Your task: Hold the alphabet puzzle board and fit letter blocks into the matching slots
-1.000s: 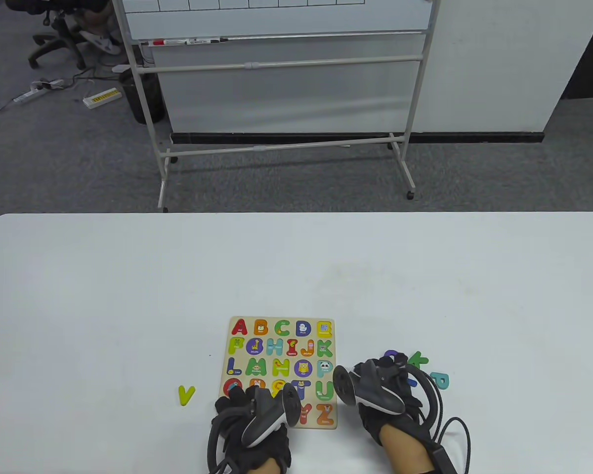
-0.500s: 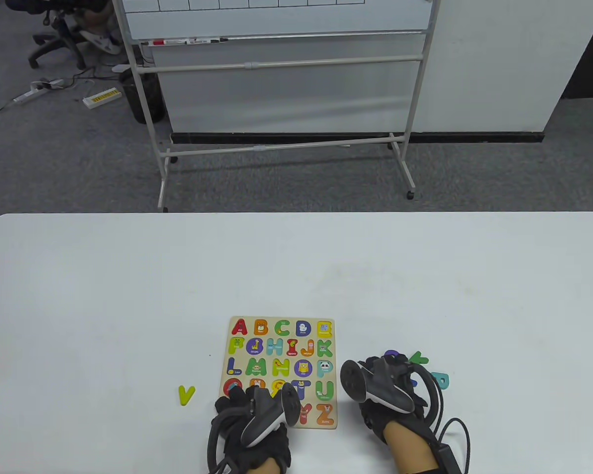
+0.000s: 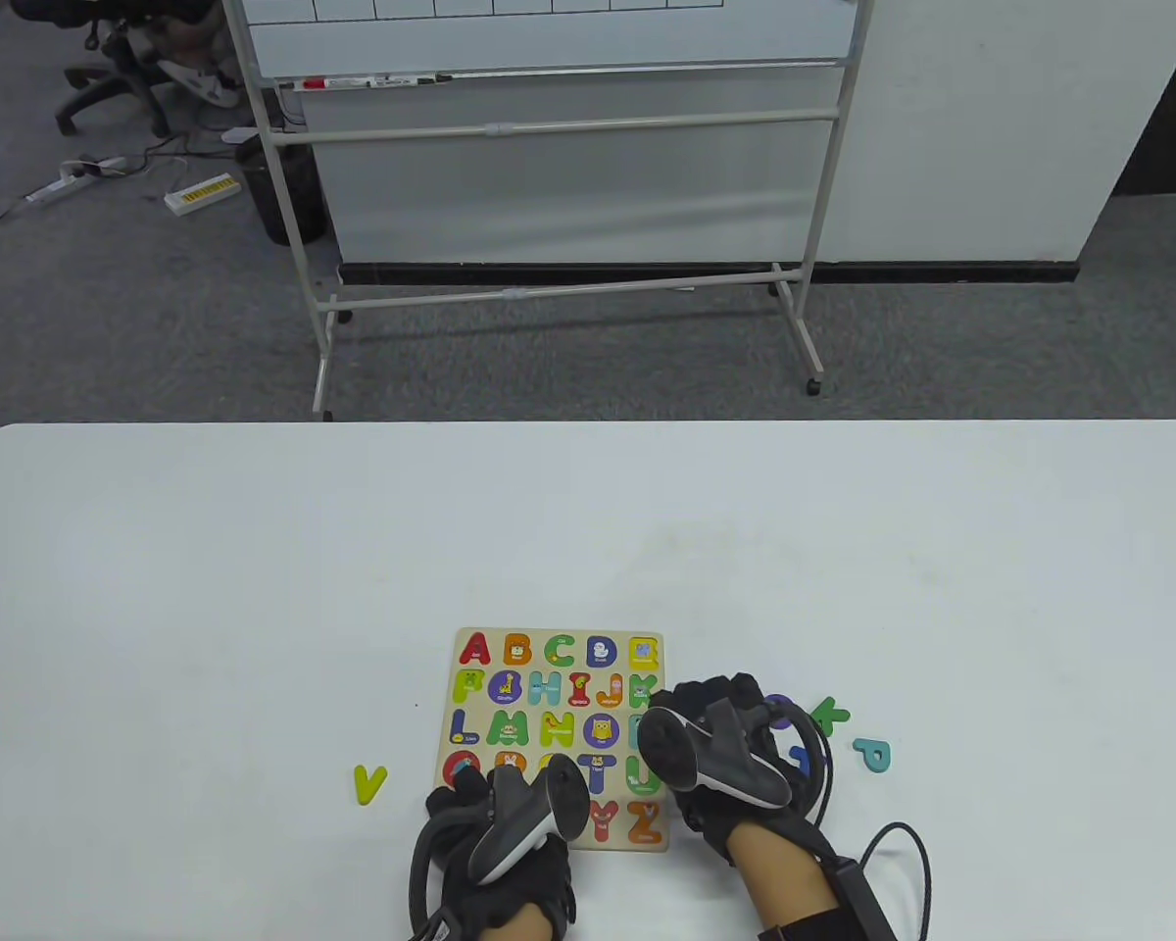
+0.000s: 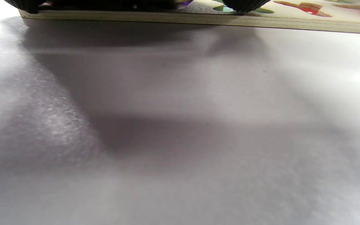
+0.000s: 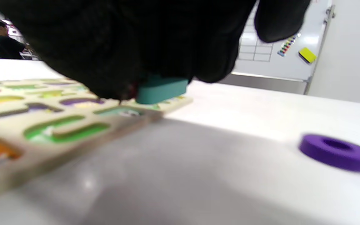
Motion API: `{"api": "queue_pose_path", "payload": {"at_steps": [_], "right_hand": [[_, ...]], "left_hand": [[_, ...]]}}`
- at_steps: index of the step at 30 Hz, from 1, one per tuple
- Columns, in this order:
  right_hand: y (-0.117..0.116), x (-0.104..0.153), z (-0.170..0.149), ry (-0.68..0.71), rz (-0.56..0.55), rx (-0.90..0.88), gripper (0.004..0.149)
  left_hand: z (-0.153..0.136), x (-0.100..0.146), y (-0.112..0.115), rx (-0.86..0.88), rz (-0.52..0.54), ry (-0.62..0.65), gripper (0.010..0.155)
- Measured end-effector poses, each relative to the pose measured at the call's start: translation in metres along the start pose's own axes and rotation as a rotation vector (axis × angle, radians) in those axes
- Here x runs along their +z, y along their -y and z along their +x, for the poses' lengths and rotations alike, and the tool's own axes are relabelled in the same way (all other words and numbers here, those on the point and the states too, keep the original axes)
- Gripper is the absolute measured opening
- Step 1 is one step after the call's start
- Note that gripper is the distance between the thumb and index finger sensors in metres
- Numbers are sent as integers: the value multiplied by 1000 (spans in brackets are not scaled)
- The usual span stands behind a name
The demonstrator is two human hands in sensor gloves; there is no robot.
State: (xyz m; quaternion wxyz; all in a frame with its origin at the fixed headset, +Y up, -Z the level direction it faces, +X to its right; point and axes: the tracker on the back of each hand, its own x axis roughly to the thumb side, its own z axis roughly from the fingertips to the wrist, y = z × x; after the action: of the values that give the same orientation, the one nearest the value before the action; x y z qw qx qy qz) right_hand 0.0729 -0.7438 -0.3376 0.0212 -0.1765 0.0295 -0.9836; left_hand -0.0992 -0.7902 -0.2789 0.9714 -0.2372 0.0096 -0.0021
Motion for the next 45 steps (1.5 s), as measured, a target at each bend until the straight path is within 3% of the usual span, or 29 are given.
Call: {"api": "queue_pose_path", "payload": {"at_steps": [16, 24, 45], "right_hand": [[-3, -71, 48, 128, -35, -117, 64], [-15, -97, 62, 154, 43, -131, 63], [-22, -102, 73, 191, 47, -113, 61]], "left_hand": [[1, 1, 0, -22, -4, 4, 80], [0, 1, 0, -31, -4, 14, 80], [1, 2, 0, -46, -10, 17, 80]]}}
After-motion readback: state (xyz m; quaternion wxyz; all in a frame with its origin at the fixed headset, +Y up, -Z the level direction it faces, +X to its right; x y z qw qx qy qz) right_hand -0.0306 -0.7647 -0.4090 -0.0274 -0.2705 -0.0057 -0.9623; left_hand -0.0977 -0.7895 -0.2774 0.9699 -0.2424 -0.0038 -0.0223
